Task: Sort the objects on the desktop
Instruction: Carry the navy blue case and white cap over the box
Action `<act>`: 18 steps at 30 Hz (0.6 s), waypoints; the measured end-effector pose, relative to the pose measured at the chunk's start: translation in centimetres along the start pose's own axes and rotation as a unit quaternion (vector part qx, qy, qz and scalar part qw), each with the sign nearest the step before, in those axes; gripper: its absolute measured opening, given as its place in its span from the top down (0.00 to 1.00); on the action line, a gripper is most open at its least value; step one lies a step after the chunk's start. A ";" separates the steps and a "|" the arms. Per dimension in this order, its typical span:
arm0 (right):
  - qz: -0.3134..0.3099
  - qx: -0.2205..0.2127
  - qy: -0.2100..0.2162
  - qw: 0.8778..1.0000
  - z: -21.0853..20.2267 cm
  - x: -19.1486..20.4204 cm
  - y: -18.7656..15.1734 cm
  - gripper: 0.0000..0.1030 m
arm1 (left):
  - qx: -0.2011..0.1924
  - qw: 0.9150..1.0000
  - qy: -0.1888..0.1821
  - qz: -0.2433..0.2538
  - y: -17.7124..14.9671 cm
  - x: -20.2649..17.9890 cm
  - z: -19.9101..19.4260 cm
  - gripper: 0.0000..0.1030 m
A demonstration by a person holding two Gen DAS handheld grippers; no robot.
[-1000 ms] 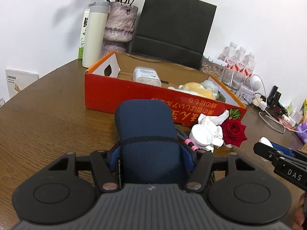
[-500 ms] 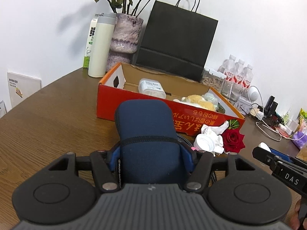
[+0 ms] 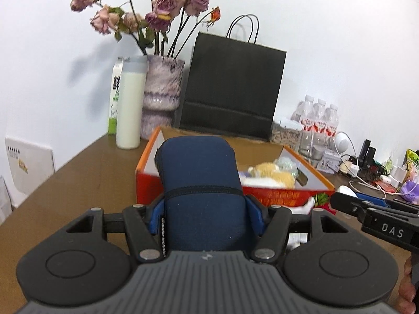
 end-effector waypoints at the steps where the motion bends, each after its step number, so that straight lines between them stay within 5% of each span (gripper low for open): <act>1: -0.002 -0.003 0.002 1.000 0.4 0.2 0.4 0.62 | -0.004 1.000 -0.002 0.003 0.3 -0.1 0.3 0.39; 18: 0.018 -0.031 0.020 0.999 10.7 0.5 5.6 0.62 | -0.040 0.999 -0.014 0.025 5.3 -0.6 8.2 0.39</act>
Point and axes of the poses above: each gripper's, at about its wrist camera, not at the fingertips, and z roughly the way its jaws point, x to its left, y to its top, the point moved 5 cm from there along z, roughly the way its jaws point, and after that the axes turned 7 degrees about -z, right-handed, at the moved point
